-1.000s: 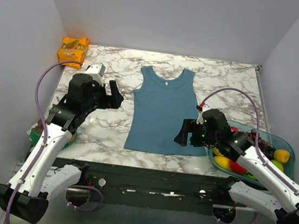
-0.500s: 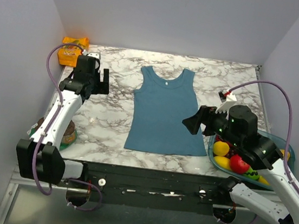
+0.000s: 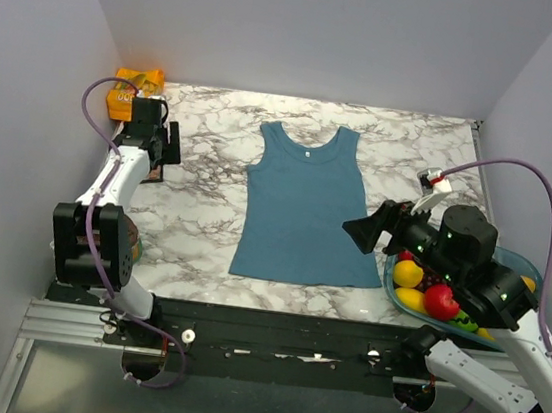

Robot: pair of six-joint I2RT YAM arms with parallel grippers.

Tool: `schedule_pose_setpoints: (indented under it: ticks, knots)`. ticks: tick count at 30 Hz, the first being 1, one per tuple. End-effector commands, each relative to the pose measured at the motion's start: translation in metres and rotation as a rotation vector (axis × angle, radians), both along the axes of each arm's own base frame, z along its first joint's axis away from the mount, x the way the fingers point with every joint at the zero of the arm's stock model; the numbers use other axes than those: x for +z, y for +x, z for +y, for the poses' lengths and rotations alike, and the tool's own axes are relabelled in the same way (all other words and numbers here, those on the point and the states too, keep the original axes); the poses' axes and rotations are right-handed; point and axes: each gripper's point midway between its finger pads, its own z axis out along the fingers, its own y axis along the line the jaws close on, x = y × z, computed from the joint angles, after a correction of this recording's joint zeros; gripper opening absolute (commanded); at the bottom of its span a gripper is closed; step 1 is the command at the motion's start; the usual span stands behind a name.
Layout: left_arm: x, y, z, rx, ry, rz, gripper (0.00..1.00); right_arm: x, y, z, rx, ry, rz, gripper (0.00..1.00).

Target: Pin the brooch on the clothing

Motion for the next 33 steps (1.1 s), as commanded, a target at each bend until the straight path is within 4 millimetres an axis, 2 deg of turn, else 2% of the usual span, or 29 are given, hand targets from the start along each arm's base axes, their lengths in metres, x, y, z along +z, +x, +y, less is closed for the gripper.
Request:
schedule_pose_setpoints:
  ticks: [1, 4, 6, 10, 13, 18, 20, 21, 23, 33]
  knots:
    - [-0.026, 0.021, 0.003, -0.045, -0.004, -0.013, 0.81, -0.006, -0.003, 0.003, 0.024, 0.014, -0.005, 0.98]
    - [-0.046, 0.023, 0.01, -0.028, 0.022, 0.02, 0.77, -0.01, -0.006, 0.002, 0.021, 0.025, 0.005, 0.98]
    - [-0.051, 0.027, 0.012, -0.028, 0.02, 0.012, 0.75, -0.012, -0.006, 0.001, 0.017, 0.03, 0.007, 0.98]
    - [-0.067, 0.029, 0.009, -0.052, 0.005, 0.016, 0.75, -0.017, -0.009, 0.0, 0.011, 0.041, 0.023, 0.98]
    - [-0.076, 0.028, 0.016, -0.041, 0.003, 0.022, 0.76, -0.019, -0.009, 0.0, 0.005, 0.046, 0.029, 0.98]
    - [-0.085, 0.026, 0.029, -0.003, -0.011, 0.039, 0.77, -0.021, -0.008, 0.0, -0.004, 0.056, 0.041, 0.98]
    - [-0.092, 0.026, 0.03, -0.003, -0.011, 0.055, 0.76, -0.022, -0.007, 0.001, -0.008, 0.061, 0.046, 0.98]
    - [-0.094, 0.026, 0.027, -0.013, -0.03, 0.064, 0.7, -0.023, -0.007, 0.001, -0.01, 0.06, 0.049, 0.98]
    - [-0.099, 0.029, 0.028, -0.013, -0.039, 0.081, 0.68, -0.022, -0.006, 0.002, -0.012, 0.06, 0.049, 0.98]
    - [-0.116, 0.036, 0.031, -0.001, -0.115, 0.133, 0.68, -0.026, -0.008, 0.003, -0.009, 0.066, 0.072, 0.98]
